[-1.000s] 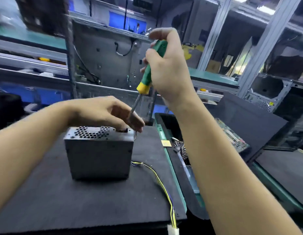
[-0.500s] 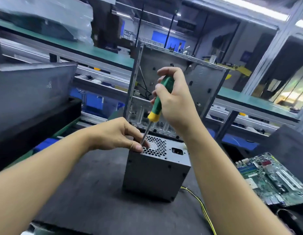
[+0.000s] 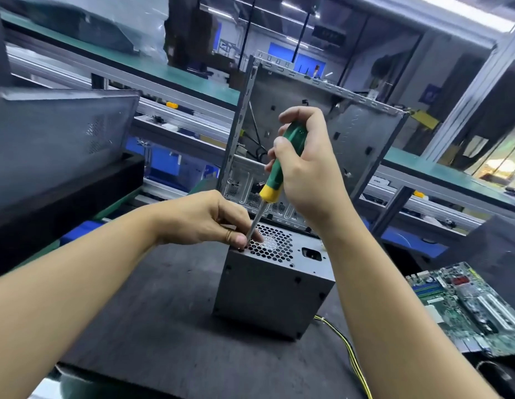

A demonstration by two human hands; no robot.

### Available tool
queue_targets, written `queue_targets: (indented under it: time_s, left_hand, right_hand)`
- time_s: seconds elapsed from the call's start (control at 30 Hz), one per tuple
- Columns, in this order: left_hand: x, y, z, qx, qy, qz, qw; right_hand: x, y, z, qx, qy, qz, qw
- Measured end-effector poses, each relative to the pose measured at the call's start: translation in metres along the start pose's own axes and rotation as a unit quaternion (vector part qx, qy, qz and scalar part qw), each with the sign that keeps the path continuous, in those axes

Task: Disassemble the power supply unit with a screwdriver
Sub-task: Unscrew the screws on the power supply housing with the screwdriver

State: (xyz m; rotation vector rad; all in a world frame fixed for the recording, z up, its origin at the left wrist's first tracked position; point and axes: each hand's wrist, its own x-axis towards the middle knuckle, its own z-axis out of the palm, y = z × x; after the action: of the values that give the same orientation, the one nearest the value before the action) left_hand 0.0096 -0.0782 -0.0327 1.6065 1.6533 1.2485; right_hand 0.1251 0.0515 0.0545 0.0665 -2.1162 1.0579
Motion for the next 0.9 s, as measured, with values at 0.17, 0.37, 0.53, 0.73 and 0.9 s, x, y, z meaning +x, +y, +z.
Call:
queue_targets:
  time_s: [0.17,0.37,0.53,0.73,0.9]
  left_hand:
    - [0.002,-0.002,0.001,-0.012,0.011,-0.008,1.000]
    - [0.002,-0.004,0.000,-0.021,0.027,0.007,0.999]
    - [0.000,-0.006,0.000,-0.026,0.017,0.008,1.000]
    - [-0.001,-0.006,-0.003,-0.008,0.005,0.003,1.000]
    - [0.003,0.002,-0.004,-0.049,0.016,0.003,0.999]
  right_hand:
    - [-0.003,-0.004,-0.004,-0.011,-0.023,-0.011,1.000]
    - [-0.004,-0.011,-0.010,0.029,-0.112,-0.047,0.992]
    - [0.003,-0.016,-0.018,-0.198,-0.094,-0.116,0.969]
    - [0.007,-0.027,-0.018,-0.330,-0.062,-0.158,0.929]
    - [0.010,-0.031,-0.021,-0.260,-0.127,-0.105,0.951]
